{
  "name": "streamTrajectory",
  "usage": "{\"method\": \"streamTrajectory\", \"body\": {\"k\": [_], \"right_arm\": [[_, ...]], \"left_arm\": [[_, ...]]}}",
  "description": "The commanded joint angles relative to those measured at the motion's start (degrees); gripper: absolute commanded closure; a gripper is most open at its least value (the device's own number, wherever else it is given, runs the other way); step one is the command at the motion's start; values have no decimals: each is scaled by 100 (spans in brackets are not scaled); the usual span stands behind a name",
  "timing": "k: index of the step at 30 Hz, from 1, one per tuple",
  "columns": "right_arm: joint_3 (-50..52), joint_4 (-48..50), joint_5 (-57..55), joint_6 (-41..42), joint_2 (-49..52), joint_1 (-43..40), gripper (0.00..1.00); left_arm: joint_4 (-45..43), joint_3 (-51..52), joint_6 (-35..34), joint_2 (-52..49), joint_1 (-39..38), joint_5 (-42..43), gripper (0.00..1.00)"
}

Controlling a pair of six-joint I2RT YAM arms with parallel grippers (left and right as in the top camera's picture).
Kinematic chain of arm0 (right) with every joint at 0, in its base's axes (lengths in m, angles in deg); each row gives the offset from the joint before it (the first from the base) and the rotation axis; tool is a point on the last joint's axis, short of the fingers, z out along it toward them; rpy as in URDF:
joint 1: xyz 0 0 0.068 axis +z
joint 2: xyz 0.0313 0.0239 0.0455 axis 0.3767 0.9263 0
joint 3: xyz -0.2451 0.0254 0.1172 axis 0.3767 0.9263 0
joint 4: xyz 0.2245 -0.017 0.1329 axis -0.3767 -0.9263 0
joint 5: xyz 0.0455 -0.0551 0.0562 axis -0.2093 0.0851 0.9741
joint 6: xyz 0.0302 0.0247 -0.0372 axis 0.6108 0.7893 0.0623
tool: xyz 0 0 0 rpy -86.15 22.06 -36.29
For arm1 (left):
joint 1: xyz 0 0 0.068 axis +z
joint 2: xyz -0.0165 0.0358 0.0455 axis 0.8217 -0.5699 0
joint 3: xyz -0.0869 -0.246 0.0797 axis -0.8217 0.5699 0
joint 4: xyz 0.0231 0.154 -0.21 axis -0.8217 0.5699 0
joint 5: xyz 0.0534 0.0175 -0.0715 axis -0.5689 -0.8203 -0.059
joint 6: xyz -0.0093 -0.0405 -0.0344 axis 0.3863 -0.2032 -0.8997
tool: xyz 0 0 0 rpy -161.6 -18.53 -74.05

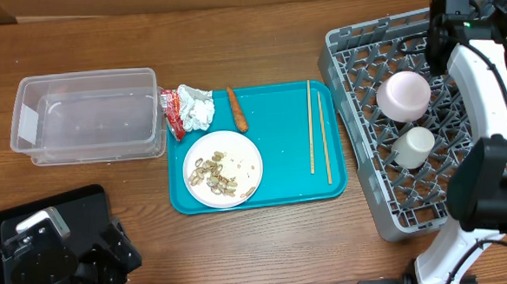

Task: Sort waste into correct bins and load items into the dishwasher
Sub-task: 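Lift the white bowl and place it in the dish rack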

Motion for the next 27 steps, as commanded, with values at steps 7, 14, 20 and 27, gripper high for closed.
{"method": "streamTrajectory", "body": {"k": [7,14,20,27], "right_arm": [[15,780,-166,-1585,697,-57,96],[15,1547,-979,-2465,962,-59,96],[15,1410,-450,-2540,966,66,96],[17,1220,-192,-2538,966,389,96]], "left_arm": [[7,2,-98,42,-52,4,0],[7,2,-98,42,-52,4,0],[7,2,-98,42,-52,4,0],[7,2,-98,42,-52,4,0]]}}
